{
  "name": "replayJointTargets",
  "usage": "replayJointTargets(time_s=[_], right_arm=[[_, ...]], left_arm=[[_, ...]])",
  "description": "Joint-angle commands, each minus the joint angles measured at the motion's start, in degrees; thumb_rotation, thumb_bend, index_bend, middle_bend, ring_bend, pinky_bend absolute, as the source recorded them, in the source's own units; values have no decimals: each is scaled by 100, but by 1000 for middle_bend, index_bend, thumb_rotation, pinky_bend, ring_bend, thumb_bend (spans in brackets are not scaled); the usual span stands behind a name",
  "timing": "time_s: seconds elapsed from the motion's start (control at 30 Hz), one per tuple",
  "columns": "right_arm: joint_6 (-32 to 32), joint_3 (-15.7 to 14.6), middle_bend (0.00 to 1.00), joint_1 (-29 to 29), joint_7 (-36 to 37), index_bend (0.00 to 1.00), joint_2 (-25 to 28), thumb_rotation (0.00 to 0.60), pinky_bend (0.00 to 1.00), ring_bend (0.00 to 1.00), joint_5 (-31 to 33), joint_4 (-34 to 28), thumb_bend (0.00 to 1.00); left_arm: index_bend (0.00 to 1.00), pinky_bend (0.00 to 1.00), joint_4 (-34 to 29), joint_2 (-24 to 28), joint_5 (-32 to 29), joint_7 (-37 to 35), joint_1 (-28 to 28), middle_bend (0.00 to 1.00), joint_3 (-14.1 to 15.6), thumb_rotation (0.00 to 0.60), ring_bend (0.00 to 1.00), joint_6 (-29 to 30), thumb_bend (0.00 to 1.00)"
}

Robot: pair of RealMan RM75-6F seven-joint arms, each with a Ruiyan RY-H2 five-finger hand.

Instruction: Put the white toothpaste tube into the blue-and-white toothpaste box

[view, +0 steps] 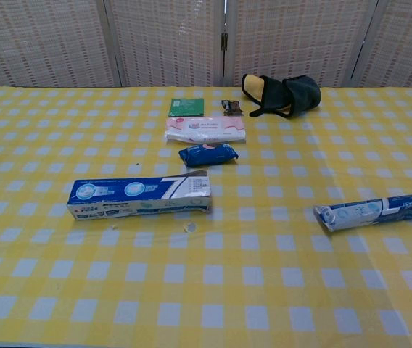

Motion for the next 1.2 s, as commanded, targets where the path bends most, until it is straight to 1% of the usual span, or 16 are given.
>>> replayJointTargets(time_s=[0.03, 0.1, 0.17, 0.23, 0.3, 0.37, 0.47, 0.57, 0.73, 0.83, 0.97, 1.13, 1.2], right_arm=[[6, 4, 0, -12, 34, 0, 24, 600, 0, 0, 25, 7, 364], [44, -1, 0, -31, 96, 0, 61, 600, 0, 0, 4, -13, 364], [218, -1, 0, -94, 199, 0, 107, 600, 0, 0, -81, -33, 364], [311, -25, 0, -147, 226, 0, 128, 600, 0, 0, -133, -5, 364], [205, -83, 0, -144, 217, 0, 162, 600, 0, 0, -117, -18, 365], [52, -134, 0, -97, 223, 0, 201, 600, 0, 0, -127, -64, 364], [54, -140, 0, -86, 228, 0, 215, 600, 0, 0, -175, -85, 364], [101, -128, 0, -108, 237, 0, 223, 600, 0, 0, -169, -98, 364], [27, -132, 0, -84, 281, 0, 274, 600, 0, 0, -147, -122, 364], [17, -110, 0, -77, 303, 0, 278, 600, 0, 0, -112, -103, 364], [-19, -98, 0, -65, 401, 0, 300, 600, 0, 0, -74, -86, 364], [-93, -72, 0, -48, 463, 0, 308, 600, 0, 0, 29, -51, 364], [-123, -64, 0, -42, 478, 0, 311, 600, 0, 0, 67, -50, 364]], left_arm=[[175, 90, 12, -54, -22, -2, -10, 120, -21, 600, 50, -5, 209], [206, 119, -8, -101, -33, -2, -7, 152, -29, 600, 81, 6, 209], [232, 152, -52, -178, 17, -36, -21, 190, -4, 600, 116, -7, 209], [238, 186, -128, -208, 114, -126, -87, 210, 43, 600, 148, -104, 209], [247, 256, -248, -156, 122, -261, -190, 240, 98, 600, 203, -351, 220], [255, 287, -452, -40, 70, -447, -349, 251, 92, 600, 212, -658, 243], [259, 292, -541, -50, -2, -500, -568, 251, -9, 600, 204, -937, 257], [268, 298, -558, -162, -62, -255, -776, 257, -78, 600, 210, -1203, 256], [302, 329, -485, -518, -205, 217, -1173, 294, -251, 600, 248, -1632, 256], [304, 330, -356, -750, -325, 305, -1437, 312, -350, 600, 270, -1944, 261], [286, 332, -119, -1157, -424, 351, -1696, 324, -390, 600, 287, -2237, 274], [254, 307, 156, -1503, -402, 559, -2010, 324, -452, 600, 221, -2445, 271], [249, 303, 216, -1613, -437, 519, -2112, 324, -479, 600, 212, -2540, 269]])
